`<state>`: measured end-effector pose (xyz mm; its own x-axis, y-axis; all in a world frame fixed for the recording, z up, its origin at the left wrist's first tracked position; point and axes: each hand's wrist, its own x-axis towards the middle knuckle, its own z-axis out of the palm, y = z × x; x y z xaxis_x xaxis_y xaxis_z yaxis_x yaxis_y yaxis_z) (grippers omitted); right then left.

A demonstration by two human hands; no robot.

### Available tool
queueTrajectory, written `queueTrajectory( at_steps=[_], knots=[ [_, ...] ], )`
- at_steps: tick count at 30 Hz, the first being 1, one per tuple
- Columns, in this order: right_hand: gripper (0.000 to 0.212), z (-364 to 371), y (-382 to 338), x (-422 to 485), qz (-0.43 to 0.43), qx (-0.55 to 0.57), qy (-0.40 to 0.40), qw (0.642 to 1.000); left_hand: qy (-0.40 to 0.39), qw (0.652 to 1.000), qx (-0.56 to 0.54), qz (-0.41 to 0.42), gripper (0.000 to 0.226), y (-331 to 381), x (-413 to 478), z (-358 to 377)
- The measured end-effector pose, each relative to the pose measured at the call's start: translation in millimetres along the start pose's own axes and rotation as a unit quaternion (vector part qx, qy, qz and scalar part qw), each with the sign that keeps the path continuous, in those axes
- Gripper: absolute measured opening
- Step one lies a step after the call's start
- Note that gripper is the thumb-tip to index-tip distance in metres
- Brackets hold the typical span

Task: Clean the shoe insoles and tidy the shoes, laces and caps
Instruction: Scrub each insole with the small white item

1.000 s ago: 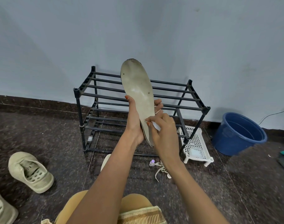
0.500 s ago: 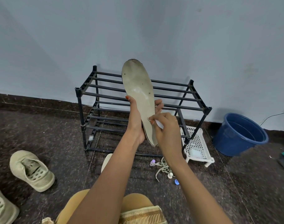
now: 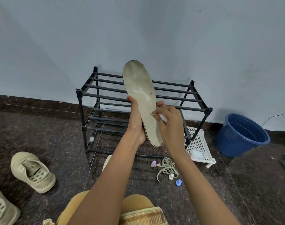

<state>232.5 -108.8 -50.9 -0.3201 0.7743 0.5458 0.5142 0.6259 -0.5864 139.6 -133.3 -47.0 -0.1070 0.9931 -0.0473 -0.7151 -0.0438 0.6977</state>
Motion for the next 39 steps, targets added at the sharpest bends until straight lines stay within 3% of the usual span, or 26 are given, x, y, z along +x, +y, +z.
queueTrajectory(
  at_steps=[7, 16, 25, 29, 39],
  knots=[
    [0.012, -2, 5, -13, -0.026, -0.028, -0.03, 0.999, 0.027, 0.999, -0.026, 0.022, 0.094, -3, 3, -1],
    [0.014, -2, -1, -34, -0.004, 0.022, -0.033, 0.999, 0.033, 0.991, -0.106, 0.071, 0.087, -1, 3, -2],
    [0.014, 0, -9, -14, 0.006, 0.021, 0.012, 1.0, 0.002, 1.0, 0.001, -0.011, 0.095, 1, -4, 2],
    [0.015, 6, -14, -19, 0.006, 0.02, -0.005, 1.0, 0.002, 1.0, -0.017, -0.009, 0.095, 1, -3, 1],
    [0.015, -2, -30, -43, 0.065, 0.156, -0.073, 0.983, 0.022, 0.993, -0.103, 0.055, 0.088, 1, 3, -1]
  ],
)
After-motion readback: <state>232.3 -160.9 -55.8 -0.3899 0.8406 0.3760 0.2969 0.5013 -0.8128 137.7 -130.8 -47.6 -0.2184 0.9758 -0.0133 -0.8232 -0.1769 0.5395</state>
